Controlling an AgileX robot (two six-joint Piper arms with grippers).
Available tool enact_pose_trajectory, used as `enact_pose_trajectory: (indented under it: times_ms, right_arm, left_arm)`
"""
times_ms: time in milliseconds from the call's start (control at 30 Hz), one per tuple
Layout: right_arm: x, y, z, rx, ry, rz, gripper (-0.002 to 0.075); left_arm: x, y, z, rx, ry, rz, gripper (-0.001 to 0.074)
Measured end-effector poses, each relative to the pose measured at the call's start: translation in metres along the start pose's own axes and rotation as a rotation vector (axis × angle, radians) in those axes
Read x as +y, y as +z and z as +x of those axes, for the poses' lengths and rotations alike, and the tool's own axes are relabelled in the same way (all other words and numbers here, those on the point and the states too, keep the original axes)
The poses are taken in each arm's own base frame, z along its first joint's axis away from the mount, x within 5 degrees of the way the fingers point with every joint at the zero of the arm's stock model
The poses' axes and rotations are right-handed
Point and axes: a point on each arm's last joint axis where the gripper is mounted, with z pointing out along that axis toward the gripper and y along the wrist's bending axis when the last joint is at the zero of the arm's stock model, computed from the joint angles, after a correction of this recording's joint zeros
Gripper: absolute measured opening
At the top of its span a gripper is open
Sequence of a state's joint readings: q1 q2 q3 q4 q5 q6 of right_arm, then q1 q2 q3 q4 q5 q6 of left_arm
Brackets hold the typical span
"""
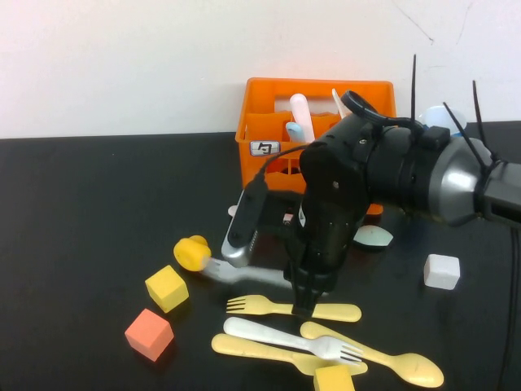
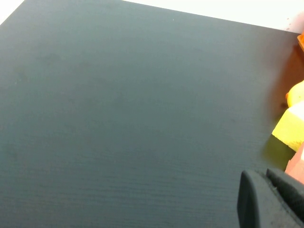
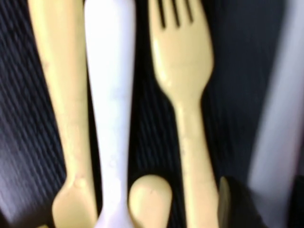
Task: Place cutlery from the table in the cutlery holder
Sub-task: Pick up the fork
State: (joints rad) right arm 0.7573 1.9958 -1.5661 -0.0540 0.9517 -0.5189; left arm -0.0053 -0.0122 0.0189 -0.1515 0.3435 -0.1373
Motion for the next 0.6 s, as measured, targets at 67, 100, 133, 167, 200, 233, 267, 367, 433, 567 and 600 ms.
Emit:
enact_pose_trajectory:
  times_ms: [67,100,133,167,200,233,267,367,433,567,600]
  right_arm:
    - [-0.001,-0.001,-0.001,-0.011,0.001,0.006,0.0258]
    - [-0.001,-0.001,-0.001,-0.014,0.001,0.008,0.0265]
    - [-0.001,-0.001,-0.002,-0.02,0.001,0.011,0.027]
    - [-0.002,-0.001,-0.003,-0.031,0.001,0.018,0.0272]
    - [-0.002,-0.001,-0.004,-0.042,0.001,0.024,0.0274]
    - [-0.003,-0.001,-0.004,-0.051,0.001,0.029,0.0275]
    - [-0.003,-0.001,-0.005,-0.061,0.001,0.035,0.0276]
    - [-0.005,-0.001,-0.009,-0.1,0.001,0.057,0.0281]
    - [-0.006,-0.001,-0.011,-0.118,0.011,0.067,0.0306]
    - [-0.003,0.006,-0.012,-0.079,0.009,0.042,0.0431]
    - [-0.002,0.009,-0.012,-0.054,-0.006,0.033,0.0456]
  left_arm:
    - [0.0,0.0,0.0,0.0,0.0,0.0,-0.0001]
    - [0.0,0.0,0.0,0.0,0.0,0.0,-0.0001]
    - [0.0,0.0,0.0,0.0,0.0,0.0,-0.0001]
    - [0.0,0.0,0.0,0.0,0.0,0.0,-0.0001]
    - [0.0,0.0,0.0,0.0,0.0,0.0,-0.0001]
    - [0.0,0.0,0.0,0.0,0.0,0.0,-0.0001]
    - [0.0,0.0,0.0,0.0,0.0,0.0,-0.0001]
    - [0.0,0.0,0.0,0.0,0.0,0.0,-0.0001]
    - [0.0,0.0,0.0,0.0,0.0,0.0,-0.0001]
    - [0.0,0.0,0.0,0.0,0.0,0.0,-0.0001]
    - [0.0,0.0,0.0,0.0,0.0,0.0,-0.0001]
